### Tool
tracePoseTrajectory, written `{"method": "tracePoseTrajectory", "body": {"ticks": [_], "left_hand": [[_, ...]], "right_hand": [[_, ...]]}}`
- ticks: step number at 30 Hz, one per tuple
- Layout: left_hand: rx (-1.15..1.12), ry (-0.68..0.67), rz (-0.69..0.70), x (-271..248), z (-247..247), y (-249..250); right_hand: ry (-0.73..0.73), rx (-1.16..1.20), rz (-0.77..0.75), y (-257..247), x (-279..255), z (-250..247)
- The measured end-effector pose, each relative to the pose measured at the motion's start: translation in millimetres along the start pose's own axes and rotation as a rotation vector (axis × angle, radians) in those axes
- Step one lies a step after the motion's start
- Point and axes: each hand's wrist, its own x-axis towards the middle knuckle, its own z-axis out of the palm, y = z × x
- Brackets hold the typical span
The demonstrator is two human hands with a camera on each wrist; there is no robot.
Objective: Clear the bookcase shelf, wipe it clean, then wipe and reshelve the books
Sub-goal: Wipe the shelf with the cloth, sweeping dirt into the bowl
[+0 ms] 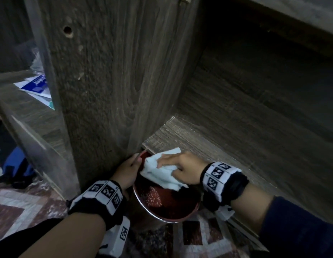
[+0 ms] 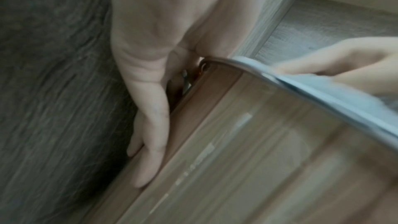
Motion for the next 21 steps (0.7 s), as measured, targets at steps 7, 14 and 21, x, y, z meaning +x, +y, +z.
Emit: {"method": "tracePoseTrajectory", "body": {"ticks": [7, 14, 21], "left_hand": [[0.0, -0.008, -0.021, 2.7, 1.0, 0.7], [-0.002, -0.006, -0.022, 1.9, -0.3, 0.6], [-0.003, -0.001, -0.019, 3.1, -0.2, -1.3]], "right_hand": [[0.295, 0.24, 0.344, 37.1, -38.1, -52.8], [0.088, 0.129, 0.529, 72.7, -26.2, -9.5], [-0.014, -0.048, 0.519, 55.8, 0.8, 3.7]]}}
